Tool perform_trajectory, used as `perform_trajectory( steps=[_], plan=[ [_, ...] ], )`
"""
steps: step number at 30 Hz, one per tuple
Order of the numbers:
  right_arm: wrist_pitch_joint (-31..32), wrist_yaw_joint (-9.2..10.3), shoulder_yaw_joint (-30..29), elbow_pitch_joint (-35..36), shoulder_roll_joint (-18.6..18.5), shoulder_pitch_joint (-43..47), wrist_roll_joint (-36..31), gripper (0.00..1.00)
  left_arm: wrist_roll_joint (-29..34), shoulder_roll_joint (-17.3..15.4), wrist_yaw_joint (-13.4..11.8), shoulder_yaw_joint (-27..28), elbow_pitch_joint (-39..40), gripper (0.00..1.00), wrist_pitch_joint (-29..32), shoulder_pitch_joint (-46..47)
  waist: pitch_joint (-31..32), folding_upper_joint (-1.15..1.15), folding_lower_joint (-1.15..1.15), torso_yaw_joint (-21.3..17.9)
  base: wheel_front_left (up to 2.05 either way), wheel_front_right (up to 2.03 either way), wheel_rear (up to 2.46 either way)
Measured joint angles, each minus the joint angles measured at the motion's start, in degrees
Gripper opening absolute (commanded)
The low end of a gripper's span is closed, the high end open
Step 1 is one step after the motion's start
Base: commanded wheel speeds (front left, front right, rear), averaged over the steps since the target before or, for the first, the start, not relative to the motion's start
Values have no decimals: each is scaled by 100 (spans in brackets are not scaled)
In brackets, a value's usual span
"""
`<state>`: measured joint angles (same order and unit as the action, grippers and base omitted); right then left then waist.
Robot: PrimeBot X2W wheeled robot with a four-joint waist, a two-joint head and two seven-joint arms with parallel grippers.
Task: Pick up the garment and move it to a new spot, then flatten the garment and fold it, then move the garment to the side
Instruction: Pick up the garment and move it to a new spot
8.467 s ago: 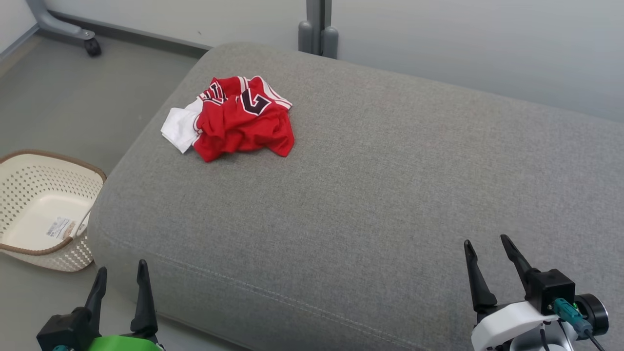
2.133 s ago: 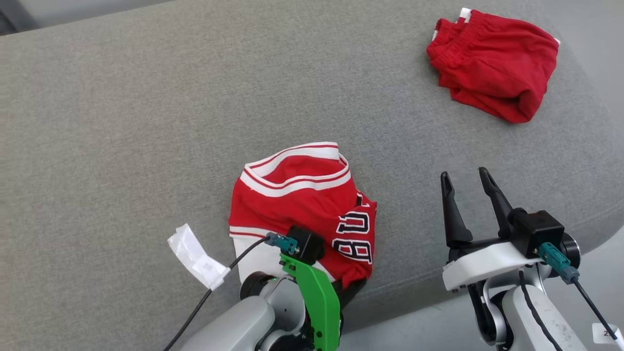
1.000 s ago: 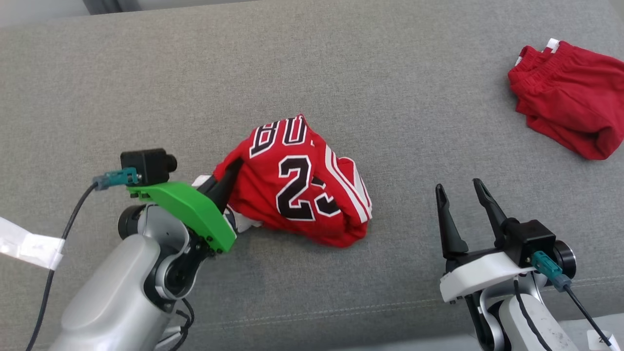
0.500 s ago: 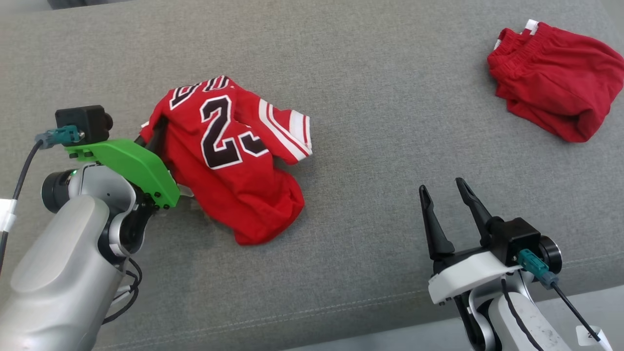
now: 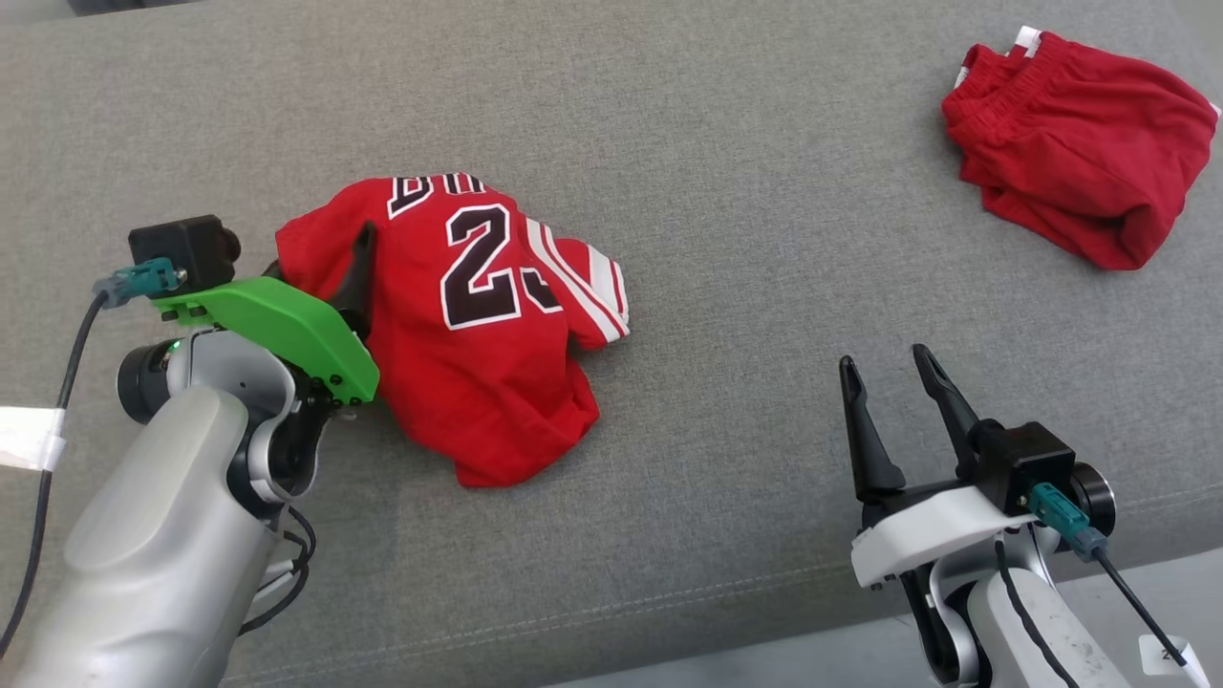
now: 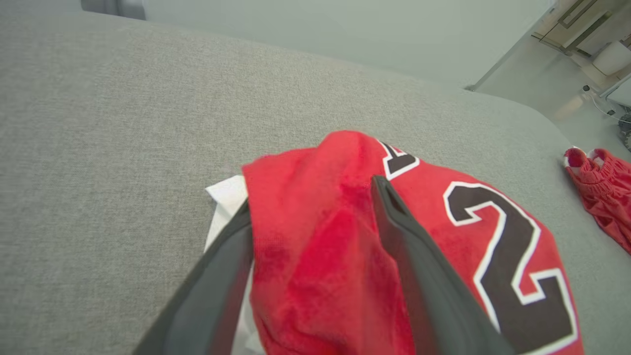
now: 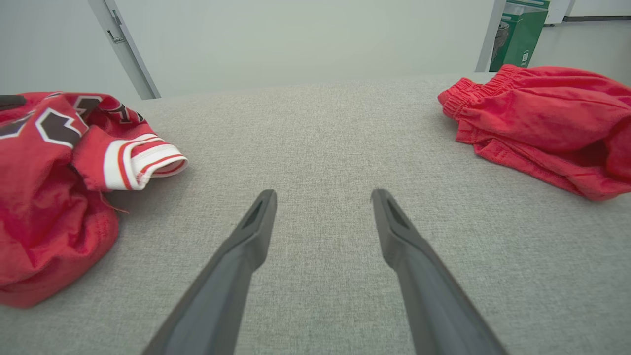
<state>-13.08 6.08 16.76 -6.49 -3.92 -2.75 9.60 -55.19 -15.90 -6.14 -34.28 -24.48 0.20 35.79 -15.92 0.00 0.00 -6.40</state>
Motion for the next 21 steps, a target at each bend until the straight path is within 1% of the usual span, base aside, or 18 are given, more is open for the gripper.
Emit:
perform_trajectory(
  steps=[3, 5, 7, 11, 13, 16, 21],
  plan=[
    [-1, 0, -1, -10, 3, 1, 5, 100, -8, 49, -3, 94, 53, 100, -155, -65, 45, 0, 0, 71, 0, 0, 0],
    [-1, -4, 12, -9, 9, 2, 74, 100, -18, 142, -21, 104, 129, 100, -240, -154, 77, 0, 0, 128, 0, 0, 0],
    [-1, -76, 81, -10, 15, 4, 177, 100, -59, 248, -21, 102, 205, 100, -302, -281, 114, 0, 0, 189, 0, 0, 0],
    [10, -278, 350, -70, 47, 5, 375, 100, -109, 416, -29, 93, 383, 100, -482, -566, 202, 0, 0, 313, 0, 0, 0],
    [68, -381, 444, -93, 64, 5, 547, 100, -116, 457, -46, 97, 491, 100, -557, -710, 248, 0, 0, 377, 0, 0, 0],
    [185, -510, 554, -152, 77, 5, 870, 100, -197, 601, -47, 44, 654, 100, -582, -942, 307, 0, 0, 477, 0, 0, 0],
    [407, -628, 623, -325, 85, -3, 1352, 100, -211, 804, -47, -124, 875, 100, -638, -1185, 370, 0, 0, 663, 0, 0, 0]
  ],
)
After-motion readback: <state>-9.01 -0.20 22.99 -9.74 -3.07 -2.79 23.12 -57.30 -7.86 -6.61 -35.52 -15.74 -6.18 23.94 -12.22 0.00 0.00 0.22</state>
